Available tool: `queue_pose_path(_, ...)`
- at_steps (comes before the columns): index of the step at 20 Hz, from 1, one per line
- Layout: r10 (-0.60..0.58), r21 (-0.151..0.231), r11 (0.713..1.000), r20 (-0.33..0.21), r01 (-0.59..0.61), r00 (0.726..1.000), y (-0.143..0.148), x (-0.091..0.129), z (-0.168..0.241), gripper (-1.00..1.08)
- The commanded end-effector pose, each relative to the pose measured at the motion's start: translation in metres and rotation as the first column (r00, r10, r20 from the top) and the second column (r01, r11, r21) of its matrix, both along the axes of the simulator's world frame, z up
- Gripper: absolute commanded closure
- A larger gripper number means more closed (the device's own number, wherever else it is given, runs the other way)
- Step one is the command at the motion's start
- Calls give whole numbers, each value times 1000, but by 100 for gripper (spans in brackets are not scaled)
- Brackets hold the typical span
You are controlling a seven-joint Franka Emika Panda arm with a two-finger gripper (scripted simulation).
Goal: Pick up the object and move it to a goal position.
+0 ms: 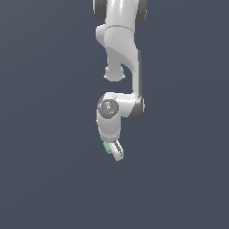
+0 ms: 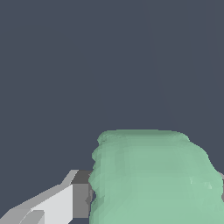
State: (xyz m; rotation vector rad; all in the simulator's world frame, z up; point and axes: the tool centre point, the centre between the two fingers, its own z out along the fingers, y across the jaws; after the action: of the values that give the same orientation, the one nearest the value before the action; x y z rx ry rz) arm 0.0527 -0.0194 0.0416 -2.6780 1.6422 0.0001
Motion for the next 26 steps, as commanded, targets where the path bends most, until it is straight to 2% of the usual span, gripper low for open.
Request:
queue_pose_path(1,0,0,1000,0,0,1000,0,0,0,108)
queue_pose_path(8,0,0,1000,1,0,1000,2,-1,4,108)
queue_pose_path(14,0,0,1000,1,0,1000,14,-5,26,108)
queue_pose_path(20,-1,1,1000,1,1,1000,37,-14,68,108)
queue_pose_path(26,-1,1,1000,0,1,1000,71,-27,130,108)
